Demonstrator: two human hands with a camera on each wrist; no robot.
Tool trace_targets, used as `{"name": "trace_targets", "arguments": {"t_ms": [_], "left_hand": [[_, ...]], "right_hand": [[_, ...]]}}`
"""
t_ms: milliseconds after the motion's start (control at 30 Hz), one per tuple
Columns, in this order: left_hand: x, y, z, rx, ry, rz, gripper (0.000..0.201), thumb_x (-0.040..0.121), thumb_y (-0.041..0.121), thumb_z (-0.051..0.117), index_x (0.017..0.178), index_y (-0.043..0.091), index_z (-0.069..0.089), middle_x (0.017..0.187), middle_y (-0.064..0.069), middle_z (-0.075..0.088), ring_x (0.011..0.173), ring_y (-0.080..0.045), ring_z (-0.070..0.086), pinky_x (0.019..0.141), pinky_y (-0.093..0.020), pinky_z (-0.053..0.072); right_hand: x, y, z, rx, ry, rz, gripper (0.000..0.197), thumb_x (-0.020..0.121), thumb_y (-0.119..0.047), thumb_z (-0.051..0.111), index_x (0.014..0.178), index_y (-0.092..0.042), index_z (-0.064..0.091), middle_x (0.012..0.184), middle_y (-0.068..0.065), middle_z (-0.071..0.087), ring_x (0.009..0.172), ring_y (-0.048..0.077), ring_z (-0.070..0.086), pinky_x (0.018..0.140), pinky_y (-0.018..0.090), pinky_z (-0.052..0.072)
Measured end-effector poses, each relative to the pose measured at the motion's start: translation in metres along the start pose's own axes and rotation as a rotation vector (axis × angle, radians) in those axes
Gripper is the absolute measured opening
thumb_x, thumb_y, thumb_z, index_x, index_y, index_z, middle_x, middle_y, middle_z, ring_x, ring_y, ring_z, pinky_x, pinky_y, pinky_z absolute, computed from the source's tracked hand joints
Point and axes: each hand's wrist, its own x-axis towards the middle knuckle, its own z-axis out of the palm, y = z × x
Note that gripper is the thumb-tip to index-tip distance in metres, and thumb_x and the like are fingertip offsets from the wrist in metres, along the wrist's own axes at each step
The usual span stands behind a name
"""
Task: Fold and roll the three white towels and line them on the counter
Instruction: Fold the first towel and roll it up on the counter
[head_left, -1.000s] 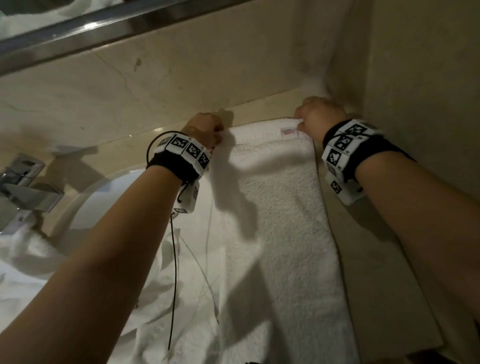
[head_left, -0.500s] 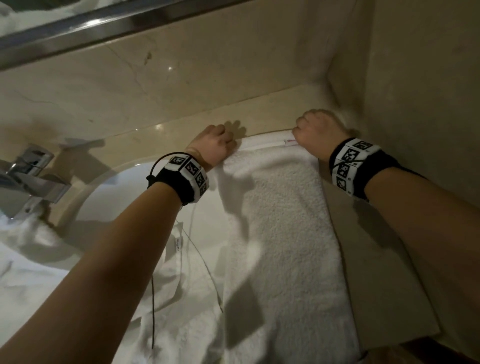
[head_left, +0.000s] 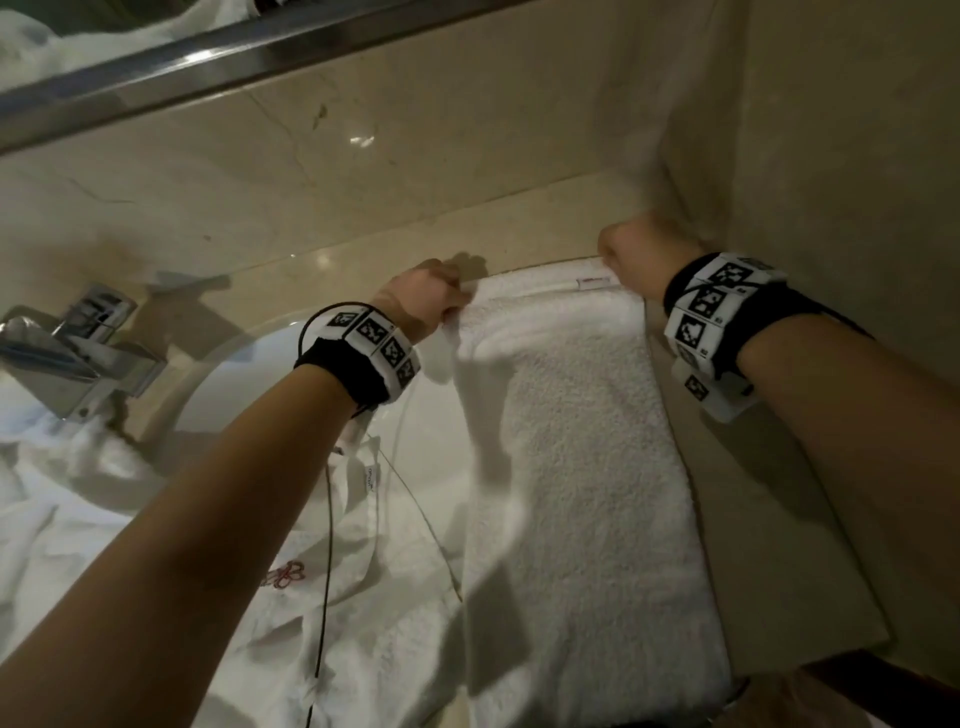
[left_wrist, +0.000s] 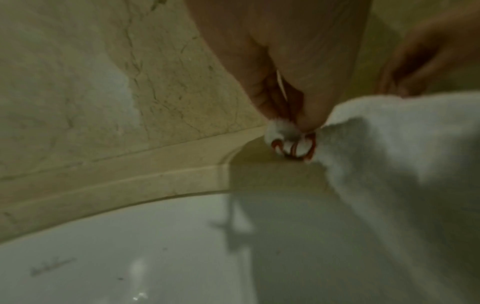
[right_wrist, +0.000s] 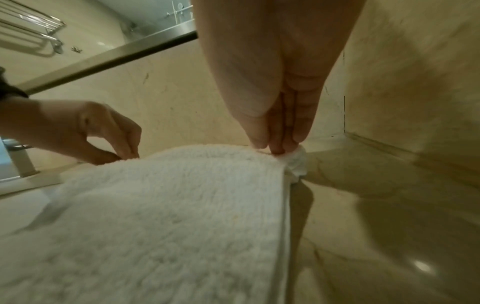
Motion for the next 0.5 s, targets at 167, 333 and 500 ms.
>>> {"name": "trace_targets", "arguments": {"t_ms": [167, 333, 500], "left_hand": [[0.013, 0.004, -0.007, -0.152, -0.028, -0.265, 0.024, 0.089, 0.018, 0.055, 0.108, 0.010, 0.067, 0.107, -0.015, 0.066, 0.099, -0.032, 0.060, 0.085, -0.035, 0.046], [0.026, 0.003, -0.006, -0.184, -0.116, -0.289, 0.037, 0.091, 0.017, 0.054, 0.128, 0.012, 0.054, 0.124, -0.015, 0.058, 0.112, -0.031, 0.054, 0.093, -0.033, 0.041], [0.023, 0.010, -0.008, -0.095, -0.205, -0.256, 0.030, 0.094, 0.018, 0.048, 0.121, 0.008, 0.059, 0.114, -0.019, 0.062, 0.103, -0.034, 0.058, 0.086, -0.034, 0.045]], "right_hand": [[0.018, 0.002, 0.003, 0.077, -0.046, 0.097, 0.029, 0.094, -0.003, 0.047, 0.118, 0.004, 0.061, 0.124, 0.021, 0.057, 0.115, 0.034, 0.054, 0.099, 0.034, 0.044], [0.022, 0.002, 0.004, 0.106, -0.039, 0.062, 0.032, 0.090, -0.004, 0.053, 0.121, -0.001, 0.061, 0.127, 0.021, 0.057, 0.115, 0.035, 0.054, 0.100, 0.038, 0.044], [0.013, -0.006, -0.002, -0.098, -0.012, 0.027, 0.025, 0.088, -0.008, 0.058, 0.110, 0.002, 0.064, 0.116, 0.020, 0.059, 0.109, 0.035, 0.053, 0.089, 0.034, 0.045]]}}
